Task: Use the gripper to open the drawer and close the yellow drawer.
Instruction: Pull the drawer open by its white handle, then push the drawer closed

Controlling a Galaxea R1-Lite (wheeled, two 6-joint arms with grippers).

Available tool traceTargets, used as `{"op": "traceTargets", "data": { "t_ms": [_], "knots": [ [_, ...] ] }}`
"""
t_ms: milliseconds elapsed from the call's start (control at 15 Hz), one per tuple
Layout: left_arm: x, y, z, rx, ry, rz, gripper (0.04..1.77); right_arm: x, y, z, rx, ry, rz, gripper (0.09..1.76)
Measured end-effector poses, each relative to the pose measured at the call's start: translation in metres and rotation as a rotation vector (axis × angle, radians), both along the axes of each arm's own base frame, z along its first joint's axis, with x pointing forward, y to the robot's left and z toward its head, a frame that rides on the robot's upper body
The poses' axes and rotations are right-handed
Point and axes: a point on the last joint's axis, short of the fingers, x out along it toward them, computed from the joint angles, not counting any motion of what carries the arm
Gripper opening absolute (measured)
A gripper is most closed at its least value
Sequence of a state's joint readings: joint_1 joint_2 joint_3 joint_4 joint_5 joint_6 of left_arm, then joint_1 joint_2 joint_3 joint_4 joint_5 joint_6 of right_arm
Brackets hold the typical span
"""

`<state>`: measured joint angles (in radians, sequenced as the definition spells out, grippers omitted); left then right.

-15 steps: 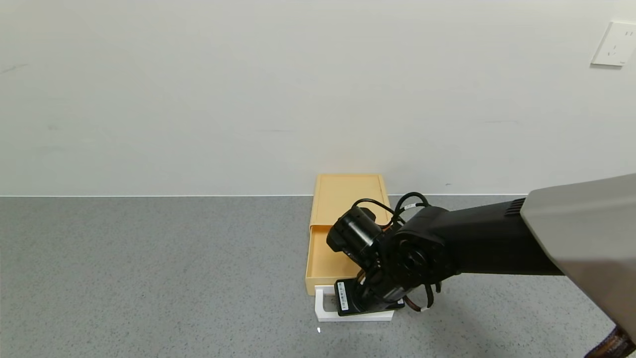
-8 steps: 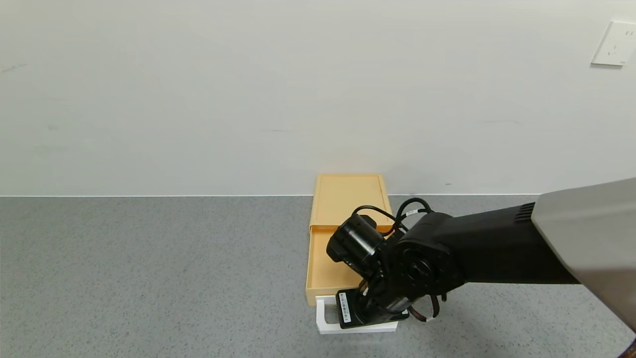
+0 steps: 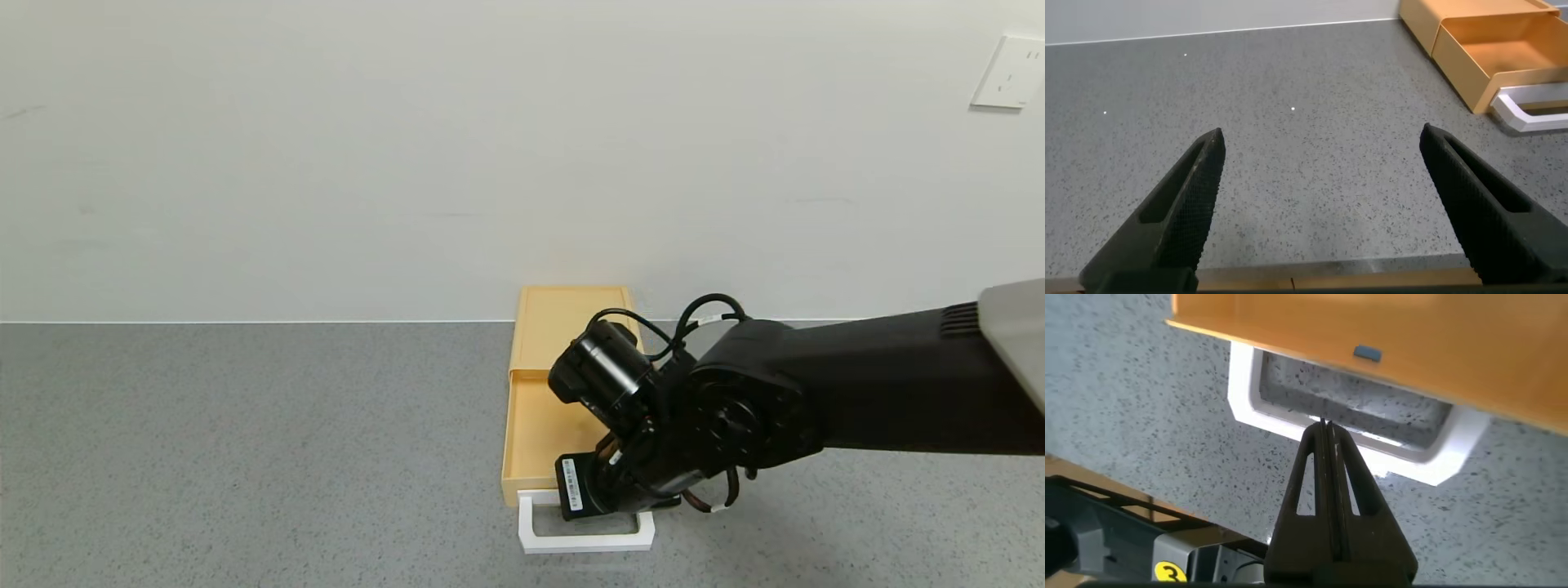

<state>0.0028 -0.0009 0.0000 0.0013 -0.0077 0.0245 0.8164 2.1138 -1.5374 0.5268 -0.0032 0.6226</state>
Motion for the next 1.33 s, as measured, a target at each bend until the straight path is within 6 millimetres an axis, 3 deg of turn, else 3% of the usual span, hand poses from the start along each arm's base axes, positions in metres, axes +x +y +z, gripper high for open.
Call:
{"op": "traceTargets", "data": {
  "t_ms": [267, 600, 933, 1333],
  "knots": [
    [0.0, 0.0, 0.0, 0.0, 0.0, 0.0, 1.72, -0.001, -0.026, 0.044, 0.068, -0.118, 0.068, 0.11],
    [0.0, 0.0, 0.0, 0.0, 0.0, 0.0, 1.72, 0.009, -0.09, 0.09, 0.259, -0.323, 0.214, 0.11],
    [0.0, 0.0, 0.0, 0.001, 0.0, 0.0, 1.72, 0.01, -0.144, 0.099, 0.427, -0.495, 0.295, 0.11],
    [0.0, 0.0, 0.0, 0.0, 0.0, 0.0, 1.72, 0.003, -0.155, 0.098, 0.431, -0.505, 0.285, 0.11]
  ]
}}
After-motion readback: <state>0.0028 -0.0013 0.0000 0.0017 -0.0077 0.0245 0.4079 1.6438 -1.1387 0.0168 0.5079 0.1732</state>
